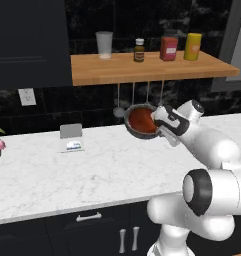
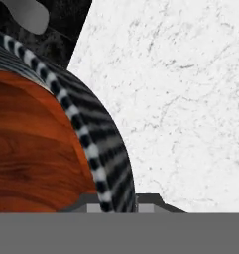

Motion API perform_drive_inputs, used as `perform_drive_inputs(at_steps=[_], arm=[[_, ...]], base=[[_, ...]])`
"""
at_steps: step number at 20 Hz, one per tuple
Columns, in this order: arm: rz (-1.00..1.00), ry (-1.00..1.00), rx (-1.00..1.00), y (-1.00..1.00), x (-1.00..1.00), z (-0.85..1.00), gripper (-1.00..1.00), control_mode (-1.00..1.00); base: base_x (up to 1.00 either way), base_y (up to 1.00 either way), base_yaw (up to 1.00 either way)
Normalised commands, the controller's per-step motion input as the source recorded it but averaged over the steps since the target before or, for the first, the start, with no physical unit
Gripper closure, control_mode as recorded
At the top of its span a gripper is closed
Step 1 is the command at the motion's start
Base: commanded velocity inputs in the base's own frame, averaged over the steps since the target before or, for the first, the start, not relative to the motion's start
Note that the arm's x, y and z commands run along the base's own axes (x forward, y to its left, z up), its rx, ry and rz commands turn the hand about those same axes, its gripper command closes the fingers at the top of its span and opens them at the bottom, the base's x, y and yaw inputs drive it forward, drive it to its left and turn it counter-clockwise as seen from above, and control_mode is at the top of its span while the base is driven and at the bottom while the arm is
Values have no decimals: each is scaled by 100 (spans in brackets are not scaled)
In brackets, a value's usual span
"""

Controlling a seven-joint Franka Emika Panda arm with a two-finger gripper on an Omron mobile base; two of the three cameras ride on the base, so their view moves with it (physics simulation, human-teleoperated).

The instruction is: Pick up the bowls on the counter and stack them on top of one another in the open cabinet. Place the smaller bowl on top of the larger bowl.

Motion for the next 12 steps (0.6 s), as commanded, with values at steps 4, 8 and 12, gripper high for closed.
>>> perform_drive_inputs(at_steps=[4, 8, 12], arm=[[5, -33, 0, 0, -100, 100, 100, -100], [5, -22, 0, 0, -100, 100, 100, -100], [5, -12, 1, 0, -100, 100, 100, -100]], base=[[0, 0, 0], [0, 0, 0], [0, 0, 0]])
